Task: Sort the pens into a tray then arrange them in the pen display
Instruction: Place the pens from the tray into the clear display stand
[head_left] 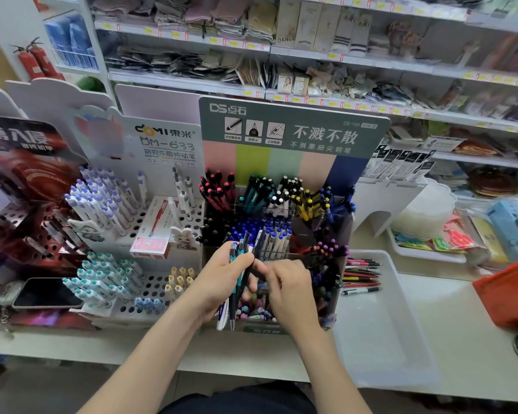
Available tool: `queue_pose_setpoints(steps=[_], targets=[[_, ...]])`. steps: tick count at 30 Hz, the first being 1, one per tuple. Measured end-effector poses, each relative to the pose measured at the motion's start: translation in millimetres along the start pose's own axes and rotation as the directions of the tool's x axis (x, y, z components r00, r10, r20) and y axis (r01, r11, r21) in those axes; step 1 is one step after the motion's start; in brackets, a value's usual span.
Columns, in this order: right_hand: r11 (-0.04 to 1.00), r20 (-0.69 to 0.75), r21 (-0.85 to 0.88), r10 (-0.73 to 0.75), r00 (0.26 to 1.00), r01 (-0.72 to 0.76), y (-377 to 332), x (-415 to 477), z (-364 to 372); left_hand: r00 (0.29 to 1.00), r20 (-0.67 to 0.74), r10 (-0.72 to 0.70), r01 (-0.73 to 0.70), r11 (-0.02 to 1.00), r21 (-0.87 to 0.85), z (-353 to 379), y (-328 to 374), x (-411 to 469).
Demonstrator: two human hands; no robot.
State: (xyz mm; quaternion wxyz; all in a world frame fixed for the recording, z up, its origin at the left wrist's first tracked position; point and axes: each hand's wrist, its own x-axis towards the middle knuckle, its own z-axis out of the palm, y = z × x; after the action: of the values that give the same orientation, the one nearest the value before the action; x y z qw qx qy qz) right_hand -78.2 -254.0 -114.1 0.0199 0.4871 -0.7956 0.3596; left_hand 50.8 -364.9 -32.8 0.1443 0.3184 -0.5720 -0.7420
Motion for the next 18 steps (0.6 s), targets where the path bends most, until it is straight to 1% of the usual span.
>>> queue_pose_setpoints(steps=[1,2,3,4,5,7,10,11,13,14,15,16,17,18], targets=[[0.991,-0.041,0.105,0.087,0.995,-0.082,-11.4,4.9,-8.4,1.0,-0.003,0.003,-0.003,1.0,0.008,-0.2,0.0,0.0],[0.953,-0.062,0.251,0.189,0.98,-0.168,-21.2,10.2,-16.3,1.0,-0.002,0.007,-0.007,1.0,0.018,-0.7,0.3,-0.3],[0.886,-0.046,0.399,0.276,0.96,-0.236,-29.1,15.9,-23.1,1.0,0.005,0.012,-0.013,0.999,0.029,-1.2,0.5,-0.7],[0.809,-0.003,0.515,0.333,0.943,-0.284,-37.2,21.1,-29.5,1.0,0.016,0.02,-0.021,0.999,0.038,-1.6,0.9,-1.3],[0.753,0.038,0.579,0.358,0.933,-0.312,-44.0,25.2,-34.8,0.999,0.024,0.033,-0.034,0.998,0.045,-1.9,0.8,-1.9],[0.723,0.072,0.61,0.358,0.931,-0.324,-51.7,30.3,-41.3,0.997,0.016,0.072,-0.073,0.995,0.064,-1.2,2.0,-4.1],[0.639,0.117,0.673,0.405,0.907,-0.372,-57.6,38.7,-44.2,0.986,-0.023,0.163,-0.154,0.965,0.213,1.2,7.5,-8.7],[0.628,0.139,0.672,0.413,0.9,-0.392,-59.7,42.2,-43.5,0.983,-0.023,0.181,-0.171,0.959,0.228,1.8,9.4,-10.7],[0.673,0.128,0.632,0.399,0.908,-0.384,-65.0,49.3,-41.3,0.982,-0.048,0.182,-0.171,0.969,0.177,0.7,11.0,-12.8],[0.689,0.074,0.635,0.394,0.916,-0.348,-68.8,52.2,-40.0,0.981,-0.093,0.169,-0.156,0.979,0.131,-1.0,10.7,-13.3],[0.69,-0.02,0.664,0.402,0.915,-0.289,-74.1,54.6,-39.5,0.974,-0.164,0.155,-0.14,0.985,0.097,-4.4,8.5,-12.6],[0.682,-0.135,0.698,0.423,0.896,-0.218,-79.7,56.8,-40.2,0.953,-0.256,0.16,-0.138,0.985,0.105,-8.9,6.1,-12.4],[0.689,-0.245,0.71,0.435,0.866,-0.146,-84.4,58.6,-41.5,0.915,-0.358,0.183,-0.139,0.979,0.146,-15.3,2.3,-11.7],[0.718,-0.325,0.69,0.418,0.848,-0.09,-87.7,59.9,-41.5,0.868,-0.45,0.211,-0.139,0.972,0.187,-21.1,0.6,-12.8]])
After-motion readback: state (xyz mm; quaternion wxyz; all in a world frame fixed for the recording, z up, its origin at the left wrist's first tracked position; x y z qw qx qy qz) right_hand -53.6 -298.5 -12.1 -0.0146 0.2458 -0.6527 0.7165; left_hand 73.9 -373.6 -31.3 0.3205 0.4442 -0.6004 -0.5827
